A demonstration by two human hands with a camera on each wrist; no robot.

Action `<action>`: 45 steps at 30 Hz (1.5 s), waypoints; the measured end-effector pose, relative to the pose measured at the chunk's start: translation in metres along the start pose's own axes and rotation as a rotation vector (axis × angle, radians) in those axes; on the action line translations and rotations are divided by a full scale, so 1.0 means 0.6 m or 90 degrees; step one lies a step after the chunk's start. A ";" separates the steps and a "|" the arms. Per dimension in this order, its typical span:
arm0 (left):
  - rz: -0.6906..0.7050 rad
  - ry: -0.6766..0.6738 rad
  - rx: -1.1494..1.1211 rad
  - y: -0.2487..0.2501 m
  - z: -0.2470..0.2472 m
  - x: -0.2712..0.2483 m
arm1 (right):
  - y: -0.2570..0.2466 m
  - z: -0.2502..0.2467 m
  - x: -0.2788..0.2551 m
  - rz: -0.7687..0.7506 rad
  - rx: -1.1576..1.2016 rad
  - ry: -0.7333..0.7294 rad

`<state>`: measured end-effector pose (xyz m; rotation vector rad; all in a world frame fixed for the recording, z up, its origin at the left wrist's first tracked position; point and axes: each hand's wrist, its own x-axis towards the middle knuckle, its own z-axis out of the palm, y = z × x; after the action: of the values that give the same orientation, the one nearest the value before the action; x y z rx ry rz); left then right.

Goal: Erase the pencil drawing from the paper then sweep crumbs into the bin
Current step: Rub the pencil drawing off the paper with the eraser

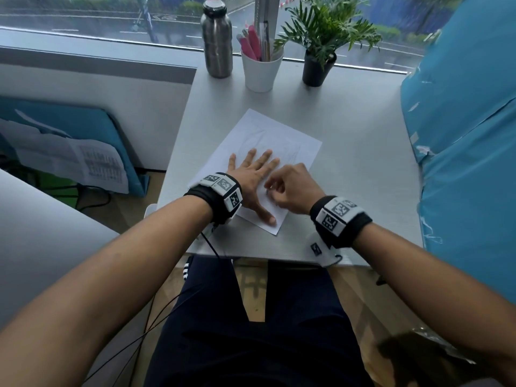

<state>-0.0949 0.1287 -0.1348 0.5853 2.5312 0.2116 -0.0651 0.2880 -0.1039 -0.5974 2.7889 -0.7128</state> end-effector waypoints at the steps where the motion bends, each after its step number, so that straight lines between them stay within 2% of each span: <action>1: -0.008 -0.002 0.004 0.000 0.002 0.000 | -0.004 0.000 -0.005 -0.017 0.001 -0.031; 3: -0.014 0.001 0.007 0.000 0.002 0.000 | 0.012 -0.018 0.011 0.002 -0.003 -0.027; 5: -0.017 0.003 0.004 0.002 0.000 0.001 | 0.042 -0.045 0.039 0.070 0.005 0.039; 7: -0.019 0.003 0.004 0.003 0.000 0.000 | 0.048 -0.052 0.047 0.091 0.014 0.086; 9: -0.022 0.000 0.001 0.003 -0.001 0.000 | 0.023 -0.031 0.031 0.044 0.007 0.051; 12: -0.018 -0.003 0.000 0.002 -0.001 0.000 | -0.006 -0.013 0.003 -0.010 0.006 -0.051; 17: -0.018 0.003 -0.004 0.003 0.001 -0.003 | 0.051 -0.050 0.058 0.095 0.030 0.084; 19: -0.017 0.004 -0.003 0.003 0.001 0.000 | 0.022 -0.028 0.040 0.058 0.027 0.062; 21: -0.018 -0.003 0.000 0.002 0.000 0.001 | -0.010 -0.004 0.009 0.005 0.043 -0.017; 23: -0.014 0.001 0.004 0.002 0.001 0.000 | -0.004 -0.013 0.015 0.006 0.050 -0.047; 27: -0.011 0.014 -0.005 0.002 0.002 -0.003 | 0.049 -0.052 0.068 0.107 0.036 0.077; 29: -0.012 0.012 -0.006 0.003 0.001 -0.002 | 0.025 -0.030 0.054 0.074 0.038 0.056; 31: -0.019 0.007 -0.006 0.003 0.001 0.000 | -0.010 -0.001 0.018 0.012 0.044 -0.020; 33: -0.021 0.013 0.000 0.004 0.003 0.000 | -0.005 -0.005 0.020 0.016 0.034 -0.048; 35: -0.024 0.014 -0.004 0.005 0.001 -0.002 | 0.032 -0.033 0.056 0.087 0.038 0.020; 37: -0.027 0.020 -0.008 0.006 0.001 -0.005 | 0.053 -0.054 0.074 0.120 0.048 0.083; 39: -0.027 0.020 -0.011 0.007 0.000 -0.005 | 0.032 -0.034 0.060 0.088 0.041 0.068; 42: -0.019 0.015 -0.010 0.004 0.002 -0.002 | 0.004 0.001 0.026 0.014 0.057 -0.011; 43: -0.017 0.014 -0.008 0.004 0.002 -0.003 | 0.013 -0.007 0.033 0.026 0.051 -0.015; 45: -0.019 0.013 -0.007 0.004 -0.001 -0.004 | 0.044 -0.037 0.065 0.086 0.040 0.043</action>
<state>-0.0924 0.1297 -0.1323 0.5436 2.5558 0.2214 -0.1153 0.3013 -0.1015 -0.3758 2.8228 -0.8032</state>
